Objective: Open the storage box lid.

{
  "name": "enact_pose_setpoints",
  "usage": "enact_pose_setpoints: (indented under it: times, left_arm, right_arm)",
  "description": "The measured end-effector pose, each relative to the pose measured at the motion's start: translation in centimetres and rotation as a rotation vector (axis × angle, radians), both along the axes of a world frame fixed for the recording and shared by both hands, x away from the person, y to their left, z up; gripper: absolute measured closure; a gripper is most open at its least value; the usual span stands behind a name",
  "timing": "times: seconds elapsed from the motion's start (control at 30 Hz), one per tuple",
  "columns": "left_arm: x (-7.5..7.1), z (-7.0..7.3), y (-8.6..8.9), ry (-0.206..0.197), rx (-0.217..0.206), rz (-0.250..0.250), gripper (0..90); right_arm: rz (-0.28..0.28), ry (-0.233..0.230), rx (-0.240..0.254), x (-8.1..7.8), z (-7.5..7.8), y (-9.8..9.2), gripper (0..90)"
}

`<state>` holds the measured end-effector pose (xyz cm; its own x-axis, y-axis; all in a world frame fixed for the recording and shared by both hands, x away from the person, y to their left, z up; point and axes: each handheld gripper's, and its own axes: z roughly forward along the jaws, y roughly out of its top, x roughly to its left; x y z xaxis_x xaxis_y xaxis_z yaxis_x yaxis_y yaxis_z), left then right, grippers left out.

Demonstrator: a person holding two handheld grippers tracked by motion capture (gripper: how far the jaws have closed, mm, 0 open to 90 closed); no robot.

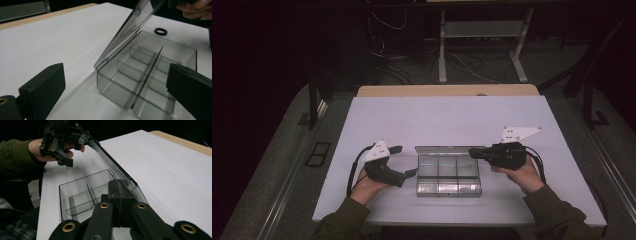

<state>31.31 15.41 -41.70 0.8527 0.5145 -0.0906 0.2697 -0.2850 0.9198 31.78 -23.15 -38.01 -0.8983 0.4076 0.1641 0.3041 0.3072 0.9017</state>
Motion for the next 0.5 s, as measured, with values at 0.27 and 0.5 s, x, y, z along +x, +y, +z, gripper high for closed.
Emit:
enact_pose_setpoints:
  times: [0.27,0.5]
  left_arm:
    - [1.3,1.4,-1.0,-0.023,-0.024,-0.025,1.6]
    - [2.4,2.3,-2.1,-0.035,-0.038,-0.046,6.2]
  right_arm:
    - [-0.005,-0.001,0.0,0.5,0.1,0.0,89.4]
    - [-0.008,-0.002,-0.001,1.1,0.2,0.0,89.4]
